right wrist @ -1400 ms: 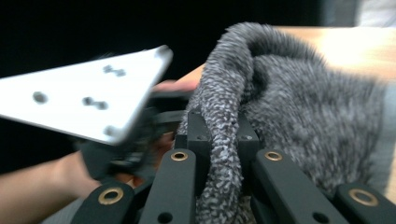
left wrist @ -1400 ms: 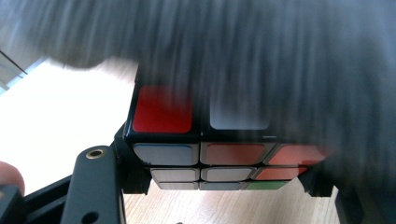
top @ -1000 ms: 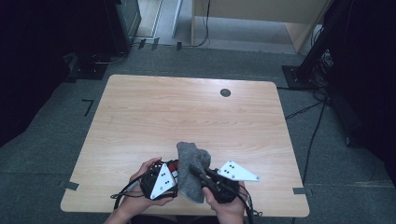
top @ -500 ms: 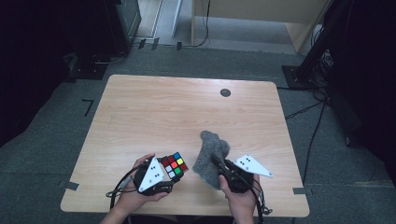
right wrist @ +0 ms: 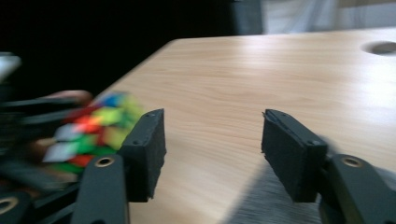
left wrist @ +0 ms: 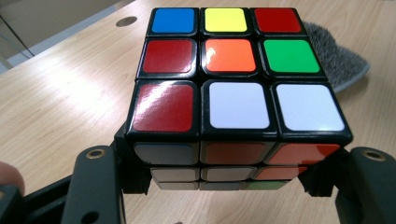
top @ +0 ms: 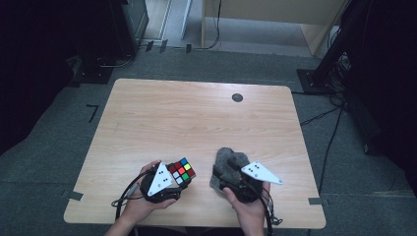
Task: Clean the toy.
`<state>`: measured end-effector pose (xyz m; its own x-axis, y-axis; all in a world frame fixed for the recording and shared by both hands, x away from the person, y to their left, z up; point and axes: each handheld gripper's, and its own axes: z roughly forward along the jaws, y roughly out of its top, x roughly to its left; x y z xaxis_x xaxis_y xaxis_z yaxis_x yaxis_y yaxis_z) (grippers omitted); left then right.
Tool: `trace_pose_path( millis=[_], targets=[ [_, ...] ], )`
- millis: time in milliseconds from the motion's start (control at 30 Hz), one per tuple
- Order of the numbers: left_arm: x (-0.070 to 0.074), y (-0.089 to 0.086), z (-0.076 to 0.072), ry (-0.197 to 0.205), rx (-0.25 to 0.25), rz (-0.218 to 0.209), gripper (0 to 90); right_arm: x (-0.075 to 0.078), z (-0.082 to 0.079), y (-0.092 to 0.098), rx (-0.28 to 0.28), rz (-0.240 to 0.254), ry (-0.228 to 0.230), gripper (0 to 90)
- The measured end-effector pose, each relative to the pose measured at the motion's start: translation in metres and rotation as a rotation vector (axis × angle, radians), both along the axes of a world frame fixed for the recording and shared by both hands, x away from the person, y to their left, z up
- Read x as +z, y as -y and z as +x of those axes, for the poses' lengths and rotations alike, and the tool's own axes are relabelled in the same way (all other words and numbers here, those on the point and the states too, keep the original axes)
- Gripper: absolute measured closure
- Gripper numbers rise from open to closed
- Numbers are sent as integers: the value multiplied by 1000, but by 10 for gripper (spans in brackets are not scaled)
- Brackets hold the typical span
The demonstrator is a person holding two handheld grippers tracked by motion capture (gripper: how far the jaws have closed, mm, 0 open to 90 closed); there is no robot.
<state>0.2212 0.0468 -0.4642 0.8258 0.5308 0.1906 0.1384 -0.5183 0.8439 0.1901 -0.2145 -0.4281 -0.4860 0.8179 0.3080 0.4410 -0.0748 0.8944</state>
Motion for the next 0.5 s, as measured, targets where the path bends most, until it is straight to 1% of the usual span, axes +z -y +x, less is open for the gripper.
trace_pose_path(
  millis=[33, 67, 100, 133, 167, 200, 233, 267, 300, 333, 367, 400, 433, 500],
  targets=[
    [0, 0, 0, 0, 0, 0, 343, 4, -4, -9, 37, -5, 4, 364],
    [0, 4, -2, -6, 3, -1, 343, 6, -7, -18, 69, -15, 6, 345],
    [0, 6, -3, 2, 3, 6, 343, 7, -10, -27, 94, -29, 3, 333],
    [1, 8, -5, 11, 3, 24, 343, 7, -12, -35, 117, -51, -13, 337],
    [1, 8, -5, 11, 3, 24, 343, 7, -12, -35, 117, -51, -13, 337],
    [2, 12, -7, 24, 1, 50, 343, 5, -15, -48, 152, -94, -38, 307],
    [2, 12, -7, 24, 1, 50, 343, 5, -15, -48, 152, -94, -38, 307],
    [1, 15, -10, 37, -1, 64, 343, 4, -16, -52, 152, -112, -46, 288],
    [1, 19, -12, 50, -7, 83, 343, 1, -16, -58, 135, -141, -62, 246],
    [0, 21, -13, 58, -14, 92, 343, 0, -16, -60, 127, -146, -65, 234],
    [0, 21, -13, 58, -14, 92, 343, 0, -16, -60, 127, -146, -65, 234],
    [0, 23, -15, 61, -22, 96, 343, -1, -15, -61, 121, -156, -70, 223],
    [-1, 26, -18, 68, -31, 99, 343, -3, -14, -63, 112, -181, -82, 227],
    [-1, 28, -19, 71, -41, 100, 343, -5, -13, -66, 121, -198, -102, 229]
  ],
)
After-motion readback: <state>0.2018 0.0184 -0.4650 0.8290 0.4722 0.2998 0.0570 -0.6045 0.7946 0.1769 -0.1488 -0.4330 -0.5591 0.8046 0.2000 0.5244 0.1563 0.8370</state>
